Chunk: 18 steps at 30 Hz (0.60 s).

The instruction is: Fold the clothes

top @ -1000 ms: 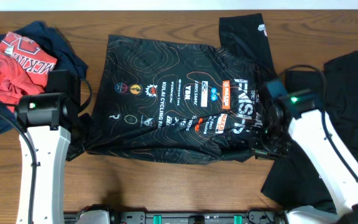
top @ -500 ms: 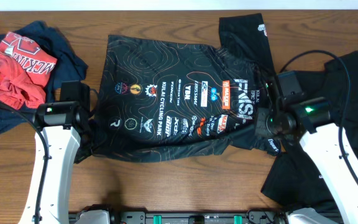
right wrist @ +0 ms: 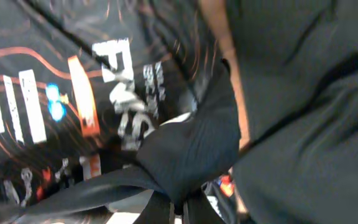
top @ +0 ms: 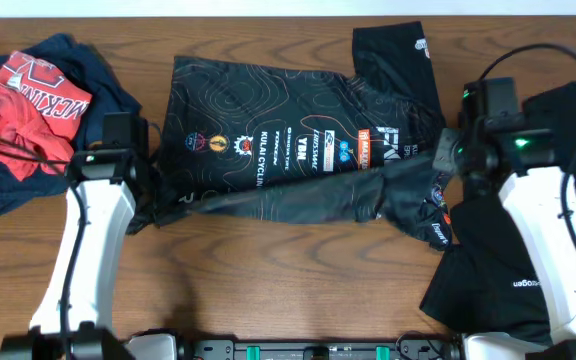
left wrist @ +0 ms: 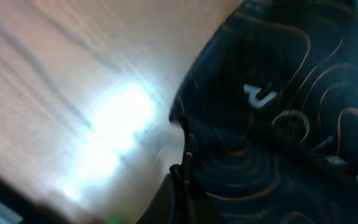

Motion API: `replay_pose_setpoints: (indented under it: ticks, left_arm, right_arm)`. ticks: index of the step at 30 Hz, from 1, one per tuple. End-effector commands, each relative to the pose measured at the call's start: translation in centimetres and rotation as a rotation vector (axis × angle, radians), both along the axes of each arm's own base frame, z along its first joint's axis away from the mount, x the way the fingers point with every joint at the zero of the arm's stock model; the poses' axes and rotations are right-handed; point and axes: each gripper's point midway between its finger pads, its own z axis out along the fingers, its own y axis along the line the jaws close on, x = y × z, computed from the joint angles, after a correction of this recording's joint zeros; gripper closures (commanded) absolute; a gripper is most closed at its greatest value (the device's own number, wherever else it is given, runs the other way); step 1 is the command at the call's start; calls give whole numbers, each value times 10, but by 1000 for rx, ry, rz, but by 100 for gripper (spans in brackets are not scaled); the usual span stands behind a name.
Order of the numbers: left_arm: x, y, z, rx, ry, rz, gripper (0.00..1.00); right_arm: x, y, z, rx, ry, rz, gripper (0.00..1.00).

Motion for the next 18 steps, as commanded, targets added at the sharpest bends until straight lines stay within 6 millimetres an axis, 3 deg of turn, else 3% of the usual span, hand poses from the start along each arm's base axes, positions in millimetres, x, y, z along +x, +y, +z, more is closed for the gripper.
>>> replay_pose_setpoints:
  ticks: [1, 8, 12, 18]
  left_arm:
    - [7, 0, -14, -3, 27, 15, 94]
    - [23, 1, -33, -3, 34, 15, 94]
    - [47, 3, -31, 3, -62, 15, 94]
    - [76, 5, -24, 10, -183, 15, 94]
  right_arm:
    - [6, -1, -10, -2, 40, 42, 99]
    - [4, 20, -53, 5, 179, 102, 99]
    - [8, 31, -73, 8, 221, 114, 99]
    - [11, 32, -76, 13, 218, 112, 99]
